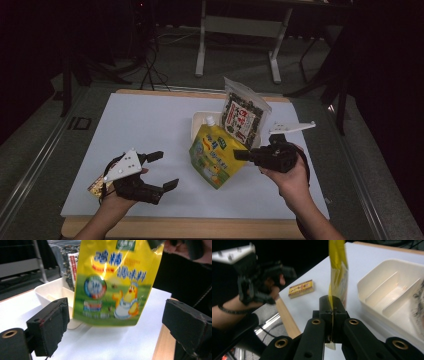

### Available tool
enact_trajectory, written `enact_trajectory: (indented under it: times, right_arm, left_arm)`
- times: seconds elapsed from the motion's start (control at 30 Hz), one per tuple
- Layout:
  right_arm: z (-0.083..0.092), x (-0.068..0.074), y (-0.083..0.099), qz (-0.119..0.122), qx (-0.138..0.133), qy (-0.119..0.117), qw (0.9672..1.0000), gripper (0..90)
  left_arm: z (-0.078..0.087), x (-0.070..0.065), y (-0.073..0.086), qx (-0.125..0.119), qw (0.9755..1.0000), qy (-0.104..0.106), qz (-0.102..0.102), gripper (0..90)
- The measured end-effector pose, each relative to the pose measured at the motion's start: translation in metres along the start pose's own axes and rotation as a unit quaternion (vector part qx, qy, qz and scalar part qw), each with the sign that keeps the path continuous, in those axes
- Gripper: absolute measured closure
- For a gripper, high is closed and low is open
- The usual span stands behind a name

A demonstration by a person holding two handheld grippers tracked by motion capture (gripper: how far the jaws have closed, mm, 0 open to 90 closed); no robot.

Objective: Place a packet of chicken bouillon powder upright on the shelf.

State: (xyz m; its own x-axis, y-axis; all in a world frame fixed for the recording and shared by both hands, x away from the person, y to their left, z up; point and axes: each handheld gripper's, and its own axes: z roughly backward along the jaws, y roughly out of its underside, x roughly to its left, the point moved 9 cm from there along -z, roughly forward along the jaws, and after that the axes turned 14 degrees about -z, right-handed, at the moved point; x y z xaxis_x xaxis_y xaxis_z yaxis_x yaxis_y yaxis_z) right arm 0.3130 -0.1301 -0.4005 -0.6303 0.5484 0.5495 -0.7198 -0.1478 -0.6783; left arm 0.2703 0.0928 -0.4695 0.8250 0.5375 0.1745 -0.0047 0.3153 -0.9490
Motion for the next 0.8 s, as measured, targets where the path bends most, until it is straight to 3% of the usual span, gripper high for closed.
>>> enact_trajectory:
  times: [0.13, 0.33, 0.5, 0.8]
  right_arm:
    - [0.002, -0.001, -0.012, 0.0, -0.015, 0.016, 0.9998, 90.0]
    - [0.004, -0.007, -0.038, -0.019, -0.039, 0.037, 0.9984, 90.0]
    - [-0.004, -0.014, -0.056, 0.0, -0.037, 0.076, 0.9964, 90.0]
    - [-0.028, -0.033, -0.082, -0.002, -0.033, 0.106, 0.9938, 90.0]
  left_arm:
    - [-0.002, -0.002, 0.015, 0.001, 0.9998, -0.013, 0.013, 7.4]
    - [-0.006, -0.004, 0.033, 0.005, 0.9993, -0.025, 0.026, 7.4]
    - [-0.009, -0.006, 0.04, 0.017, 0.9992, -0.029, 0.021, 6.8]
    - [-0.012, -0.005, 0.044, 0.014, 0.999, -0.028, 0.031, 5.1]
